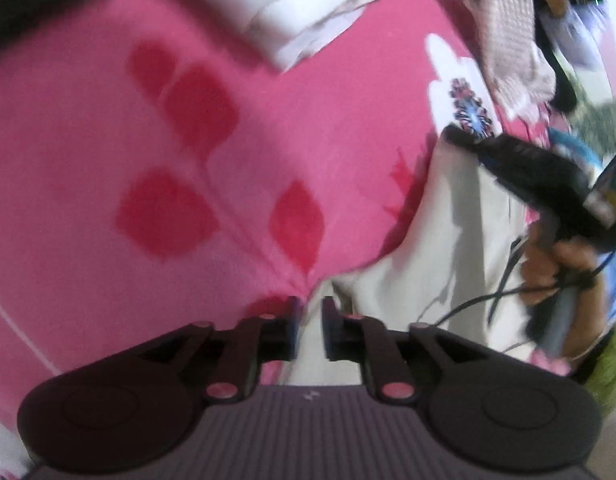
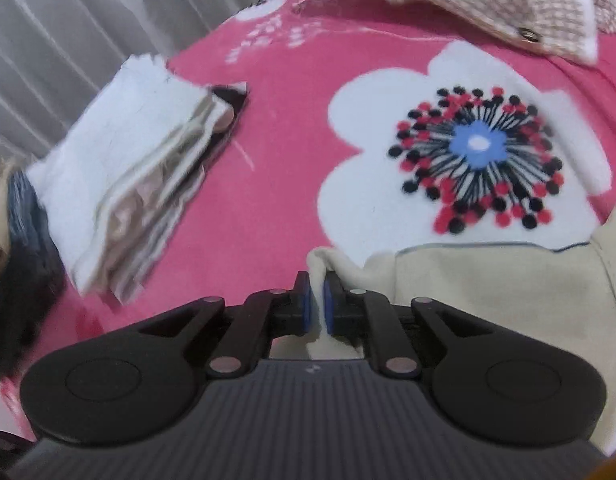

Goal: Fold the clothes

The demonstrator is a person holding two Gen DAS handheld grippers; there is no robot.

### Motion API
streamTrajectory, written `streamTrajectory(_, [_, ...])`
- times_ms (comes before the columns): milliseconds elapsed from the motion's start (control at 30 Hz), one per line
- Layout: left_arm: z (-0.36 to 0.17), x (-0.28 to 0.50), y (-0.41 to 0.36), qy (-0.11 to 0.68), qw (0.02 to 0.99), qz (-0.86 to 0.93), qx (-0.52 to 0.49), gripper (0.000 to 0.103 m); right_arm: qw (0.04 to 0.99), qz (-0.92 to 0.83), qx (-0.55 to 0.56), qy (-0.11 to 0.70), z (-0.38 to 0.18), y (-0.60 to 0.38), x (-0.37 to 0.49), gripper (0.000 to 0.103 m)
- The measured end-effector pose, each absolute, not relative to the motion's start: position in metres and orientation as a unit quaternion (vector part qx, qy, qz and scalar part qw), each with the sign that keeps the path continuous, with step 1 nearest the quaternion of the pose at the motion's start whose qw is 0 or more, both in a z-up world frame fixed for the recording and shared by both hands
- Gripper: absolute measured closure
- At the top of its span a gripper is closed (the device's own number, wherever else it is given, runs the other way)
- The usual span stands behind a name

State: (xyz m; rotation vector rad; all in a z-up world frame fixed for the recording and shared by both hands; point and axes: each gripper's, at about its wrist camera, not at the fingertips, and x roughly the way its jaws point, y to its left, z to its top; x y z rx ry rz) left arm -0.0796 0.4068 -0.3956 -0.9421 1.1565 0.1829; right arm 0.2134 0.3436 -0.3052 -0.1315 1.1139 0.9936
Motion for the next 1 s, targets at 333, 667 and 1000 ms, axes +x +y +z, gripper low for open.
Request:
streamTrajectory(333, [-0.377, -0.032, 0.343, 0.535, 0.835, -0.049, -0.120, 0.070, 0.735, 0.482, -0.101, 0.465, -0.216, 0.256, 0.197, 0.081])
streamTrajectory(667, [-0.381, -0.049, 0.343, 0.555, 0.827, -0.035, -0.084, 0.063, 0.732, 0.394, -0.289, 0.475, -0.286, 0.205, 0.150, 0.084])
streamTrajectory(1000, [-0.364, -0.052, 0.324, 0.562, 0.824, 0.043, -0.058, 0.066, 0.722, 0.402, -0.217, 0.520, -0.227, 0.066, 0.078, 0.083])
